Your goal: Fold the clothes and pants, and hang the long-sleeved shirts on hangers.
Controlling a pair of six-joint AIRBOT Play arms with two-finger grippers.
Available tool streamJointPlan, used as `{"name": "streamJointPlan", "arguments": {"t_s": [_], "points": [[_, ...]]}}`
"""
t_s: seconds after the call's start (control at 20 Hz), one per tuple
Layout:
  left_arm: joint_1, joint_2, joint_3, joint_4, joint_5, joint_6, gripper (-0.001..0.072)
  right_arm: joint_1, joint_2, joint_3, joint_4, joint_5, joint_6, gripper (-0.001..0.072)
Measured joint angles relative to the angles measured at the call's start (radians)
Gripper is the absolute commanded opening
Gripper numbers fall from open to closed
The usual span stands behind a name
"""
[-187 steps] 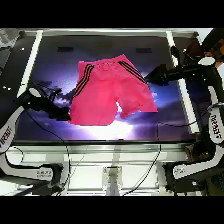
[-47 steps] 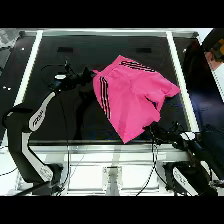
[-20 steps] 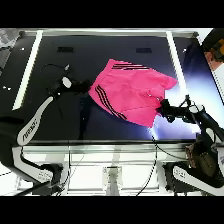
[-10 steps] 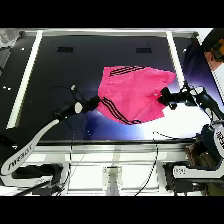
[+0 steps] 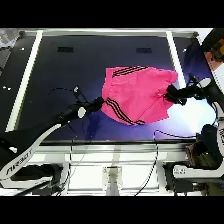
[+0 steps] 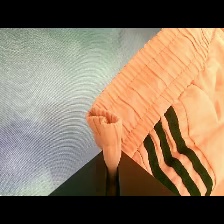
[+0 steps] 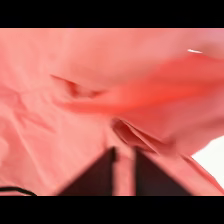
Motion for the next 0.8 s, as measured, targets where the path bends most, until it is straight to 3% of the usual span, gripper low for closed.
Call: {"name": "streamJointPlan", "arguments": {"t_s": [0.25, 0.45, 0.7, 0.75, 0.8], "points": [[-0.002, 0.0, 0.0, 0.0, 0.005, -0.003, 0.0024, -0.098, 0.201, -0.175, 0.01, 0.036, -0.052, 0.0008], [-0.002, 0.0, 0.0, 0.001, 0.006, -0.002, 0.0025, -0.16, 0.383, -0.451, 0.238, 0.048, -0.169, 0.0008], [-0.002, 0.001, 0.0, 0.001, 0.006, 0.0, 0.0024, -0.181, 0.506, -0.733, 0.412, -0.036, -0.221, 0.0024], [-0.002, 0.002, 0.0, 0.001, 0.006, 0.0, 0.0024, -0.183, 0.516, -0.766, 0.422, -0.084, -0.202, 0.0074], [-0.002, 0.002, 0.0, 0.001, 0.006, 0.001, 0.0024, -0.184, 0.522, -0.787, 0.415, -0.124, -0.171, 0.0262]]}}
